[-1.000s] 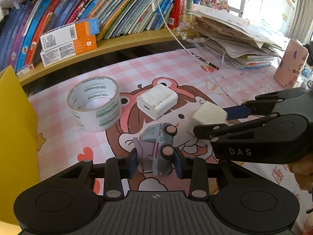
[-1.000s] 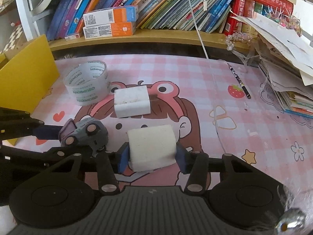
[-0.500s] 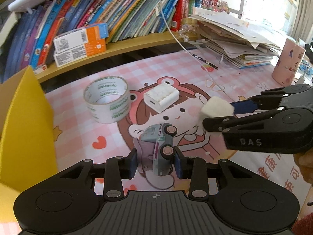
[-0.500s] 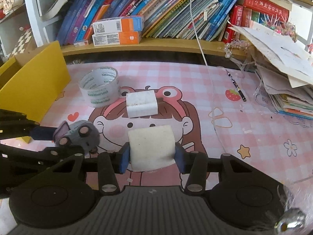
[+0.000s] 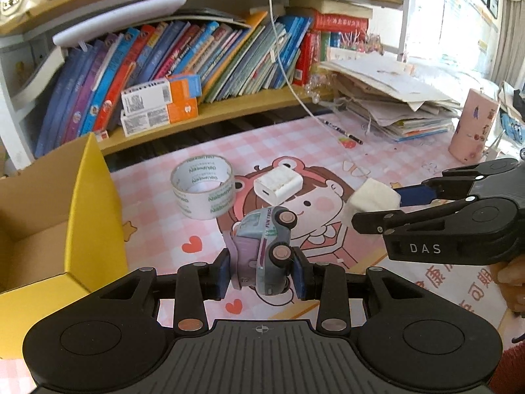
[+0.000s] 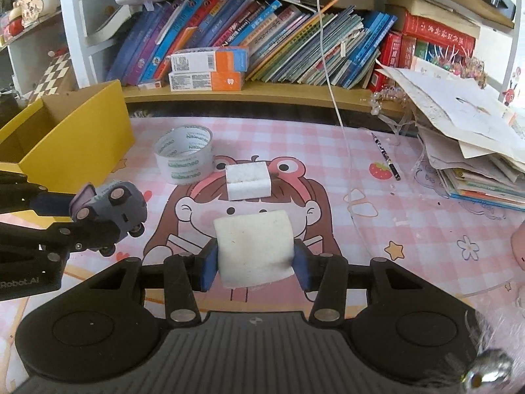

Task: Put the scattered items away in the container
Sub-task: 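Lift and carry the toy car and foam cube over the yellow box with both tools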

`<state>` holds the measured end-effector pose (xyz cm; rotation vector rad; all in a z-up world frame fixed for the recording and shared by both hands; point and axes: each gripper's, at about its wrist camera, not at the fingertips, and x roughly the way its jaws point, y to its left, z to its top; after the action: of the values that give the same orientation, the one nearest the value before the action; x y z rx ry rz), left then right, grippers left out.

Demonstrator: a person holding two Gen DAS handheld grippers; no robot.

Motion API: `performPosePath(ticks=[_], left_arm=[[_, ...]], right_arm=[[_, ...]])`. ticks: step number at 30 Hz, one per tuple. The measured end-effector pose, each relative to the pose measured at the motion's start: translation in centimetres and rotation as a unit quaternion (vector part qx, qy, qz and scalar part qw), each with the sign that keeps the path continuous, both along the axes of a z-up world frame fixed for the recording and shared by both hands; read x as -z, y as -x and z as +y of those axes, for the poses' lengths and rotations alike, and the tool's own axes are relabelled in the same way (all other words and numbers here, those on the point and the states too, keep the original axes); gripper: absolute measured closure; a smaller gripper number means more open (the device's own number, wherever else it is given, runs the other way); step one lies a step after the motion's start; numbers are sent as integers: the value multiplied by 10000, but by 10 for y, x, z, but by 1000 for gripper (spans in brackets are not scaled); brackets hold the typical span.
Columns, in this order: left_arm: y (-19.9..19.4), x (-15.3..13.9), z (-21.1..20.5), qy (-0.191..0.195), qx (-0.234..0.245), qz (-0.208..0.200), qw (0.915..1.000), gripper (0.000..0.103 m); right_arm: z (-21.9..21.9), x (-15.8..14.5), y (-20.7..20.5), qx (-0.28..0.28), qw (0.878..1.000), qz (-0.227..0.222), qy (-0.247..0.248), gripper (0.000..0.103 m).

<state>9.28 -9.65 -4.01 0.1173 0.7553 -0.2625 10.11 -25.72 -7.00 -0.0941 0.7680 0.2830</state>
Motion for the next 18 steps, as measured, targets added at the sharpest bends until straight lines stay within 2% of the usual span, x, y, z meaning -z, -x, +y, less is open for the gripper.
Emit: performPosePath(ticks=[9, 13, 18], left_arm=[[25, -9, 5, 55, -26, -109, 9999, 68], [34, -6, 11, 90, -76, -16, 9999, 68], [46, -8, 19, 148, -112, -5, 9998, 68]], right_arm=[[1, -7, 19, -24, 10000, 27, 9, 59], [1, -5, 24, 50, 9998, 197, -23, 59], [4, -7, 31, 56, 9998, 171, 54, 59]])
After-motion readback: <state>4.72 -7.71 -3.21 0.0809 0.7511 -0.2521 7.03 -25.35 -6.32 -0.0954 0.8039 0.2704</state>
